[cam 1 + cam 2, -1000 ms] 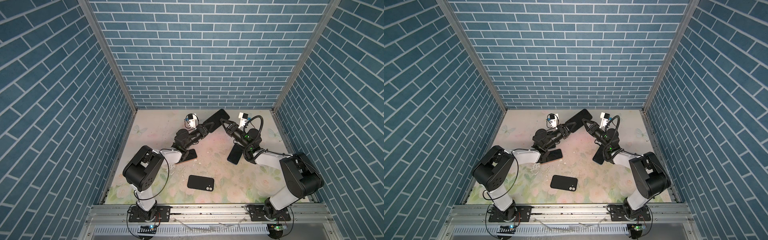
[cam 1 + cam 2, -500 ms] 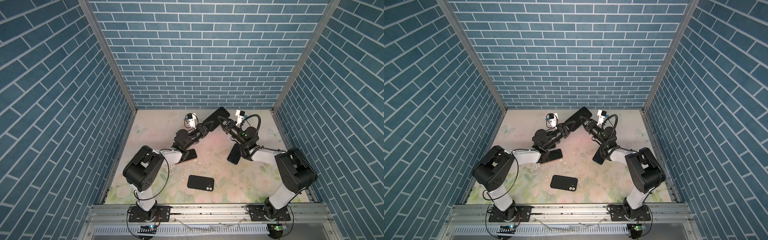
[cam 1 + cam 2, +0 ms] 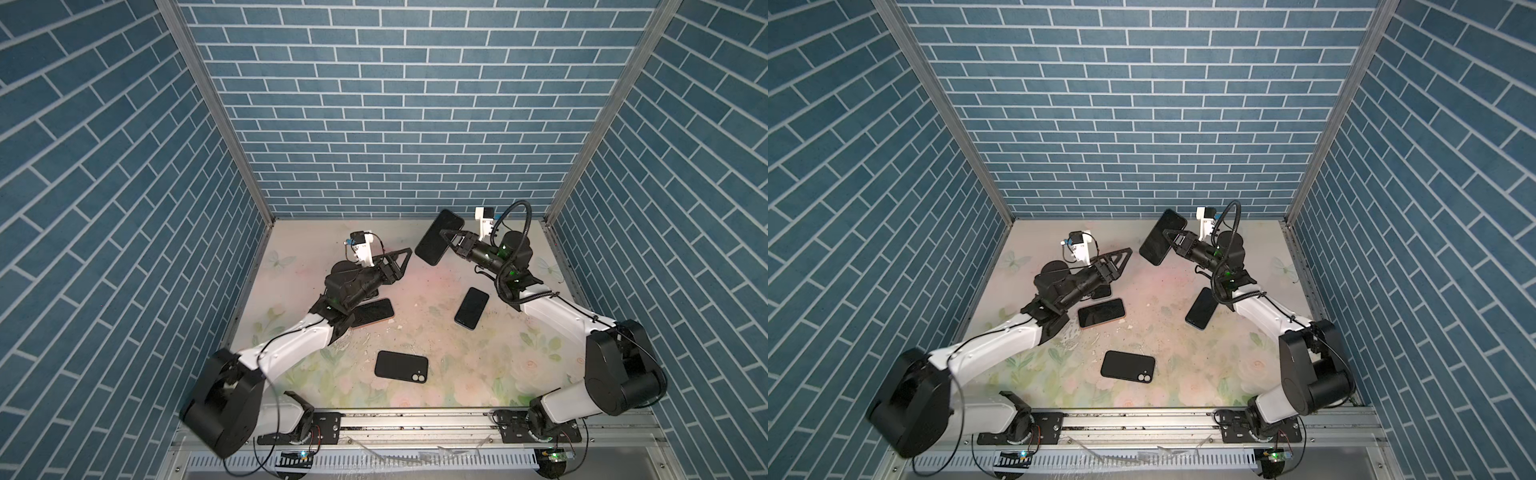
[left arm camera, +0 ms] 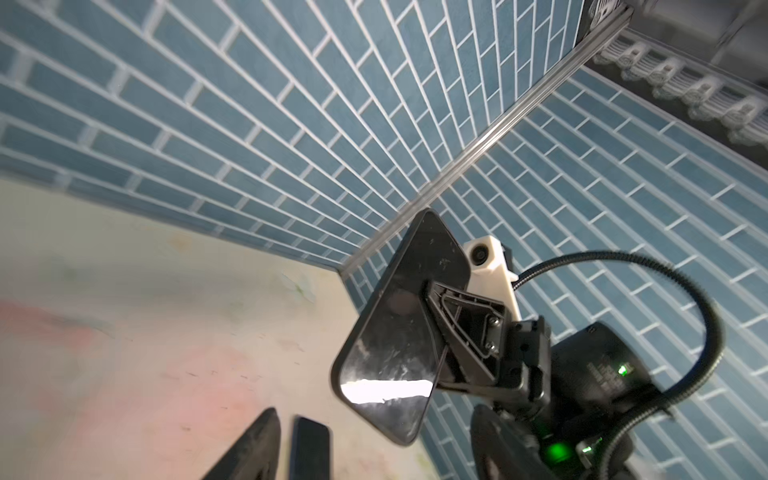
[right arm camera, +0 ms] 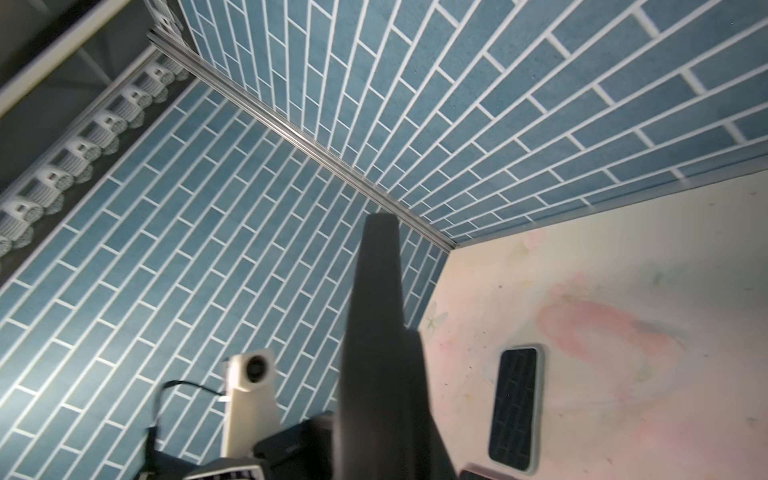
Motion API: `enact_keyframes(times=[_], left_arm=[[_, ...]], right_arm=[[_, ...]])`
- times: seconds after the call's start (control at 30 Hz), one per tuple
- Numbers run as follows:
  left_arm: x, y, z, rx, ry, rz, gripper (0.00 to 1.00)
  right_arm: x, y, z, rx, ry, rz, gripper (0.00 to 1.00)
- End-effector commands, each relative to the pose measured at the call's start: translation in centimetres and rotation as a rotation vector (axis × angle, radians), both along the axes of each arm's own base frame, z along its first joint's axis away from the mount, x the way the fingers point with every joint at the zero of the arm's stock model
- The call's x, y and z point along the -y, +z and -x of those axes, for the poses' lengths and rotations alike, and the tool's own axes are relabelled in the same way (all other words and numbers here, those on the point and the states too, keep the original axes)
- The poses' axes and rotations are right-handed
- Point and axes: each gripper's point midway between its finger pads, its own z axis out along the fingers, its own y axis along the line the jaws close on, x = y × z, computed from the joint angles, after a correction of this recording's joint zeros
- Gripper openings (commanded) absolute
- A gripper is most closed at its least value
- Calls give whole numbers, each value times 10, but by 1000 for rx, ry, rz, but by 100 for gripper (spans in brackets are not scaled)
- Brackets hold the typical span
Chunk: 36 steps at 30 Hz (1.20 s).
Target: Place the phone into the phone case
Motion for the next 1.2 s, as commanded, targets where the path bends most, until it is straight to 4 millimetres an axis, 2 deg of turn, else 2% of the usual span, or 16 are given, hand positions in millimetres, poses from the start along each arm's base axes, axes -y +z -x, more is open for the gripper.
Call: enact_keyframes(times=[0.0, 0.1, 0.2, 0.33, 0.5, 0.7, 0.83, 0.87, 1.0, 1.17], left_arm=[[-50, -37, 8, -18, 180, -360, 85], [-80, -27, 21, 36, 264, -470, 98], [-96, -16, 32, 84, 292, -523, 100], [-111, -19, 38, 61, 334, -571, 100], [-99, -26, 40, 40, 258, -574, 100], [-84, -34, 37, -8, 192, -532, 100], [-81, -40, 34, -43, 187, -497, 100], [-80, -41, 33, -52, 185, -492, 100], [-78, -47, 33, -79, 173, -489, 100], [-77, -54, 35, -95, 166, -469, 100]], right_arm=[[-5, -28, 25, -89, 173, 211, 0], [-10, -61, 35, -219, 301, 333, 0], [-10, -93, 39, -329, 372, 424, 0], [-18, -130, 38, -421, 448, 491, 0], [-45, -172, 36, -512, 548, 507, 0], [-74, -202, 24, -570, 586, 444, 1], [-83, -216, 20, -588, 587, 448, 5], [-85, -231, 20, -622, 589, 449, 5], [-88, -249, 14, -654, 572, 449, 9], [-92, -265, 4, -669, 554, 448, 11]])
